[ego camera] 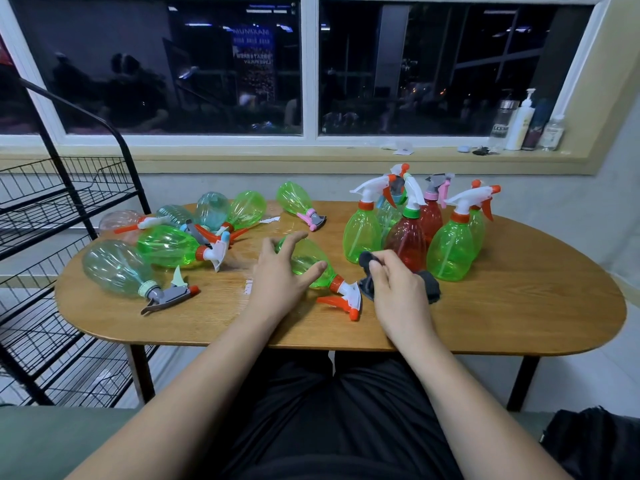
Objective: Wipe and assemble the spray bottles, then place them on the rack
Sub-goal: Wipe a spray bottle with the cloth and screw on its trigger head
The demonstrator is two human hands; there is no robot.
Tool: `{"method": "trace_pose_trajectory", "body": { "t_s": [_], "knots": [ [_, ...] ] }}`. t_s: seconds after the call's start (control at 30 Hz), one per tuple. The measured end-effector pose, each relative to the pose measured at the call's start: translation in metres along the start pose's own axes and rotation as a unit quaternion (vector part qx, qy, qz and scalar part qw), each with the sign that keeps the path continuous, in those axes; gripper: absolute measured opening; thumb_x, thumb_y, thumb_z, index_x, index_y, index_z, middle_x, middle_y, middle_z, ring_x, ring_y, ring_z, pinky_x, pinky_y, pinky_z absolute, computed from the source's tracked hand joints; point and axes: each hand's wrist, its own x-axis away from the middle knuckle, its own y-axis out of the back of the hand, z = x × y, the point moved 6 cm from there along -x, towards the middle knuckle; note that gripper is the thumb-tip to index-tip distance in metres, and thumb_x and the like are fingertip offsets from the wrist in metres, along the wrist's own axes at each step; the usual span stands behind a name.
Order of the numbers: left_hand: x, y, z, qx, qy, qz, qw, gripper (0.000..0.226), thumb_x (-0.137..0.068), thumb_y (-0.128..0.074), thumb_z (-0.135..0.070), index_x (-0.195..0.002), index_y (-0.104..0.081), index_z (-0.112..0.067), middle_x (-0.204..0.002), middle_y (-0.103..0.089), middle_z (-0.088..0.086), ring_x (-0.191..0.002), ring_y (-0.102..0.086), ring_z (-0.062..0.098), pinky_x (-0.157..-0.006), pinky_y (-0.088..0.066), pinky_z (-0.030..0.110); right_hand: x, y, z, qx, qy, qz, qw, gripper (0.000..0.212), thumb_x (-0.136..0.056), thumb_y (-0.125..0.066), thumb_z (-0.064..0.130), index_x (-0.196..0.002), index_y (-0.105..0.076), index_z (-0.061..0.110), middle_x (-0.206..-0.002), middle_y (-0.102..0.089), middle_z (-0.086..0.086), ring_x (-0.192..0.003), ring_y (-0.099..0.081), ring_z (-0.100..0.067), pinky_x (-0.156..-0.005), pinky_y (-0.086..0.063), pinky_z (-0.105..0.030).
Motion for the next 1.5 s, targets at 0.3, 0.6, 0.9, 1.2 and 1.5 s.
{"method": "trace_pose_trajectory", "body": {
  "t_s": [0.3,0.6,0.9,1.2,1.5],
  "knots": [
    [0.000,-0.004,0.000,0.011,-0.028,0.006,1.000,0.089,-0.069,-0.074,-0.084,-0.144,-0.047,-0.045,-0.130,-0.039,-0.002,-0.126,-0.058,0.030,-0.100,-0.055,0.047,0.024,-0.050,0.015,0.088,-0.005,0.255,0.963,0.063,-0.115,-0.031,0.047,-0.171,-0.013,0.025,-0.176,-0.017,0.010,-0.161,-0.017,-0.008,-0.127,-0.021,-0.030],
    [0.000,-0.007,0.000,-0.005,-0.035,0.013,0.999,0.082,-0.078,-0.068,-0.083,-0.147,-0.046,-0.044,-0.135,-0.040,0.006,-0.131,-0.053,0.035,-0.101,-0.053,0.050,0.053,-0.040,0.009,0.226,0.104,0.276,0.929,0.073,-0.110,-0.019,0.066,-0.171,-0.002,0.031,-0.175,0.015,0.017,-0.159,0.015,0.003,-0.129,0.006,-0.024],
    [-0.002,-0.008,0.001,0.013,-0.037,0.018,0.999,0.063,-0.089,-0.059,-0.078,-0.142,-0.047,-0.046,-0.129,-0.042,0.001,-0.121,-0.058,0.030,-0.098,-0.054,0.045,0.060,-0.038,0.016,0.205,0.112,0.290,0.928,0.070,-0.111,-0.021,0.063,-0.171,-0.002,0.032,-0.174,0.012,0.022,-0.156,0.017,0.009,-0.126,0.008,-0.018],
    [-0.003,-0.007,0.000,0.011,-0.036,0.014,0.999,0.062,-0.089,-0.065,-0.073,-0.142,-0.049,-0.044,-0.131,-0.043,0.002,-0.124,-0.056,0.030,-0.099,-0.053,0.043,0.029,-0.046,0.004,0.188,0.026,0.308,0.932,0.080,-0.106,-0.021,0.072,-0.170,0.005,0.031,-0.174,0.011,0.020,-0.160,0.006,0.003,-0.130,-0.006,-0.029],
    [-0.003,-0.007,0.001,0.009,-0.032,0.010,0.999,0.062,-0.089,-0.066,-0.072,-0.142,-0.048,-0.045,-0.130,-0.042,0.002,-0.126,-0.054,0.029,-0.100,-0.052,0.044,0.016,-0.050,0.000,0.176,0.009,0.310,0.934,0.084,-0.105,-0.023,0.075,-0.171,0.003,0.030,-0.175,0.008,0.019,-0.161,0.003,0.000,-0.128,-0.006,-0.029]
  ]
}}
